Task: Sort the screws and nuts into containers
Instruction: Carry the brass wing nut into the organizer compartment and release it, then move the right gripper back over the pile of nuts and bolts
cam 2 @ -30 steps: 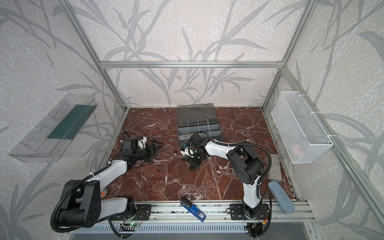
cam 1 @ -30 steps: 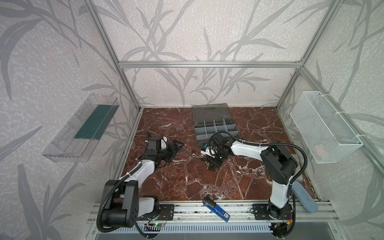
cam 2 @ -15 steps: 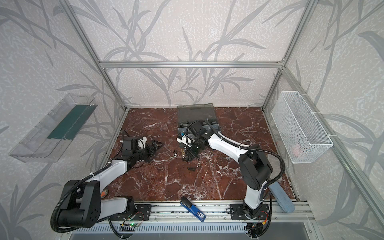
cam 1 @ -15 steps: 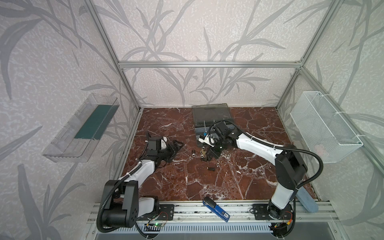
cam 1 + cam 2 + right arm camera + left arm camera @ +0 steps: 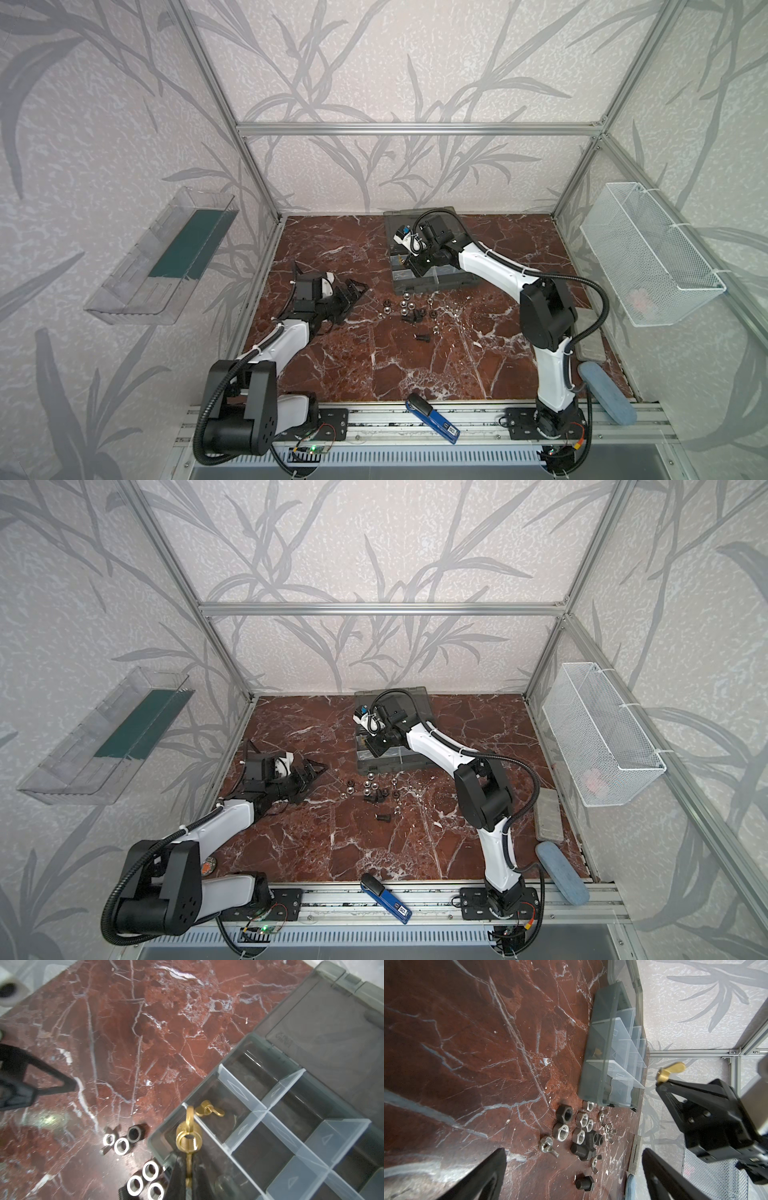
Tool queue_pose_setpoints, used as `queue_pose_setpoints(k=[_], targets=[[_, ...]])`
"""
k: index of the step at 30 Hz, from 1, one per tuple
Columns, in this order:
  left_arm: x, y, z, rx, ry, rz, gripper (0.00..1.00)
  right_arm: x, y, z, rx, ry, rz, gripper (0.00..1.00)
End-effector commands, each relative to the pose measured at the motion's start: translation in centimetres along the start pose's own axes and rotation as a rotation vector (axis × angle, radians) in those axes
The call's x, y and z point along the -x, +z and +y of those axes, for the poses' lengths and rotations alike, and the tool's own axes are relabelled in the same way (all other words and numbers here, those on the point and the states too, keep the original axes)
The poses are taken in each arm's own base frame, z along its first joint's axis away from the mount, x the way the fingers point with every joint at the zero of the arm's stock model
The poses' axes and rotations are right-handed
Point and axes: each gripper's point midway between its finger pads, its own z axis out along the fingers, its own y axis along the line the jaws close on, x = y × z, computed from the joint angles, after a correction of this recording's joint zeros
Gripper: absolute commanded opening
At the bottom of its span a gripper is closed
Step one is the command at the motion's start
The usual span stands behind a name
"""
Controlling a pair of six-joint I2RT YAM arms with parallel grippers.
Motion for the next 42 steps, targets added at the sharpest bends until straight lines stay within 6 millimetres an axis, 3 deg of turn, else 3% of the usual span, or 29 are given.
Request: queue_pose_setpoints(k=[1,6,17,22,26,30,35,38,42], targets=[[0.0,-0.2,-0.4,-0.024,-0.002,-0.004,1.0,0.9,1.2,-2.0,-0.081,0.032,-0.019,0.0],[-0.1,-0.3,-0.4,-0.025,-0.002,-0.003,1.0,0.2,3.0,-2.6,-0.089,0.048,-0.005,0.0],[-0.1,-0.2,-0.3,-0.025,-0.003,-0.003,0.99,-0.5,3.6,-3.2,-0.109,0.051,0.005,0.0],[-0.1,-0.1,-0.3,-0.026,-0.005,-0.002,0.99,-0.2,3.6,-3.5,-0.125,0.06,0.0,0.29],[-0.1,-0.1,-0.3,-0.029,-0.004,-0.001,0.99,0.4,2.9,-3.4,-0.129,0.056,-0.01,0.44],[0.0,-0.1,-0.3,-0.024,-0.009,-0.002,1.0,1.3,0.8,-2.6,-0.113,0.047,-0.026,0.48],[0.0,-0.2,-0.1,-0.002,-0.006,0.0,1.0,1.6,-3.6,-0.9,-0.091,0.03,-0.055,0.5],[0.1,-0.4,-0.2,0.014,0.003,0.0,0.99,0.5,-6.5,1.0,-0.054,0.021,-0.049,0.51],[0.1,-0.5,-0.2,0.032,0.011,-0.003,1.0,-2.8,-9.4,2.7,-0.025,0.076,0.007,0.52]])
